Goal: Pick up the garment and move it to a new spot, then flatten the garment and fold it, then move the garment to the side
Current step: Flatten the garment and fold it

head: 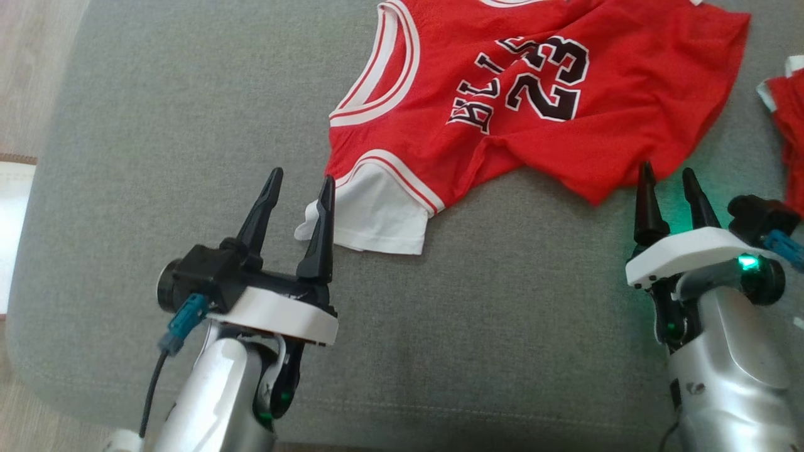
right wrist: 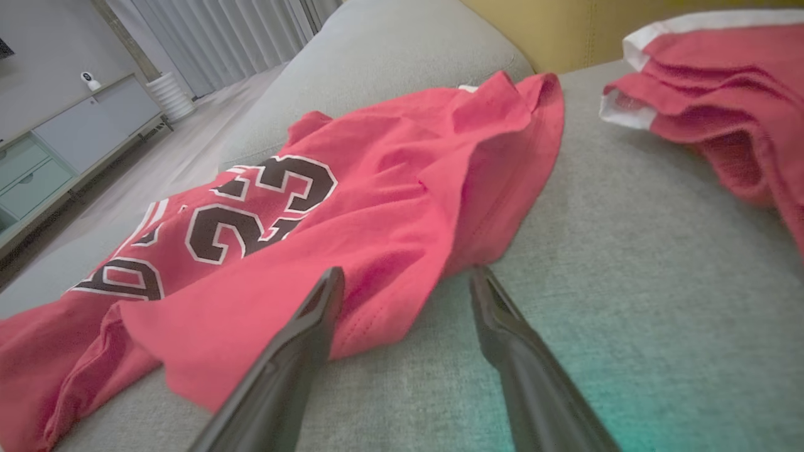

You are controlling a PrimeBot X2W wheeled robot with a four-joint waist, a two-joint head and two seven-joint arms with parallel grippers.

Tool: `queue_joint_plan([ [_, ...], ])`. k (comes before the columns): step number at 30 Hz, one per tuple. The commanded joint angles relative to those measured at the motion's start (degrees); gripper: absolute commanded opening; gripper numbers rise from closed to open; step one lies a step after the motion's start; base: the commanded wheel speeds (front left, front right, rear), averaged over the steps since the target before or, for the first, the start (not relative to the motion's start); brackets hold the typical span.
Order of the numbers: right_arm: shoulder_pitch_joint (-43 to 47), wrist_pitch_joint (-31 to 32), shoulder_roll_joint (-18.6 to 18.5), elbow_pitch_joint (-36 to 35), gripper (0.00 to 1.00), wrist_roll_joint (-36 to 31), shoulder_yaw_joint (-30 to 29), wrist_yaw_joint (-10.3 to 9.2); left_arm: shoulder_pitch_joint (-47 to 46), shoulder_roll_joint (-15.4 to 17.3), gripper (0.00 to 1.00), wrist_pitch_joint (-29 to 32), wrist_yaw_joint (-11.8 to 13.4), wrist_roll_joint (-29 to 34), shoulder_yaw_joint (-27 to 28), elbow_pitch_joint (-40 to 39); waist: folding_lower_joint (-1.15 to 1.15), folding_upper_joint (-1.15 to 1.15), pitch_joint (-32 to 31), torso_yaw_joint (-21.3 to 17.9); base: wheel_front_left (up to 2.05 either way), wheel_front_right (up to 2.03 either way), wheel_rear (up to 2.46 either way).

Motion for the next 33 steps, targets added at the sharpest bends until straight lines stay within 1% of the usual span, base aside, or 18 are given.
queue_joint_plan([
  [1,-2.2,-0.5,0.3,-0.2,1.00,0.3,1.2,0.21,-2.6,0.5,1.00,-0.3,-0.1,0.6,1.9,-1.7,0.00,0.00,0.3,0.4,0.00,0.00,0.00],
  [2,-2.5,-0.5,0.3,0.5,0.86,0.5,1.1,0.21,-2.6,0.5,1.00,-0.3,-0.2,0.5,1.9,-1.7,0.00,0.00,0.3,0.5,0.00,0.00,0.00],
  [4,-3.2,-0.7,0.3,1.7,0.05,0.4,1.1,0.21,-2.7,0.5,1.00,-0.3,-0.1,0.5,1.9,-1.6,0.00,0.00,0.3,0.6,0.00,0.00,0.00],
  [5,-3.5,-0.8,0.3,2.2,0.00,0.4,1.3,0.21,-2.7,0.5,1.00,-0.3,-0.1,0.6,1.9,-1.6,0.00,0.00,0.3,0.6,0.00,0.00,0.00],
  [9,-4.2,-1.4,0.3,3.7,0.00,0.8,2.4,0.21,-2.1,0.5,1.00,-0.3,0.1,0.8,2.5,-1.3,0.00,0.00,-0.6,-0.5,0.00,0.00,0.00],
  [13,-4.0,-2.3,0.3,3.2,0.00,-0.2,2.7,0.21,-1.5,0.5,1.00,-0.3,-0.1,1.1,3.0,-1.2,0.00,0.00,-1.8,-1.6,0.00,0.00,0.00],
  [18,-2.0,-1.7,0.3,-1.4,0.00,-4.0,0.9,0.21,-0.5,0.5,1.00,-0.3,0.1,0.9,3.2,-1.3,0.00,0.00,-4.2,-3.6,0.00,0.00,0.00],
  [19,-0.6,-0.2,0.2,-4.5,0.00,-5.7,0.5,0.21,0.1,0.5,1.00,-0.3,0.3,0.7,3.3,-1.5,0.00,0.00,-5.1,-4.4,0.00,0.00,0.00],
  [21,0.9,2.0,-0.3,-8.3,0.00,-7.3,0.2,0.21,0.6,0.5,1.00,-0.3,0.4,0.6,3.2,-1.6,0.00,0.00,-5.6,-5.0,0.00,0.00,0.00],
  [25,3.6,7.1,-1.8,-16.6,0.00,-10.4,-0.7,0.21,1.1,0.5,1.00,-0.3,0.4,0.6,2.6,-1.7,0.00,0.00,-6.2,-5.1,0.00,0.00,0.00],
  [30,5.2,14.4,-3.6,-26.0,0.00,-13.3,-2.5,0.21,0.8,0.5,1.00,-0.3,0.4,0.4,2.1,-2.1,0.00,0.00,-5.4,-3.8,0.00,0.00,0.00],
  [33,4.9,18.3,-4.8,-28.6,0.00,-15.0,-3.1,0.21,0.2,0.5,1.00,-0.3,0.3,0.4,1.9,-2.2,0.00,0.00,-4.1,-2.6,0.00,0.00,0.00],
])
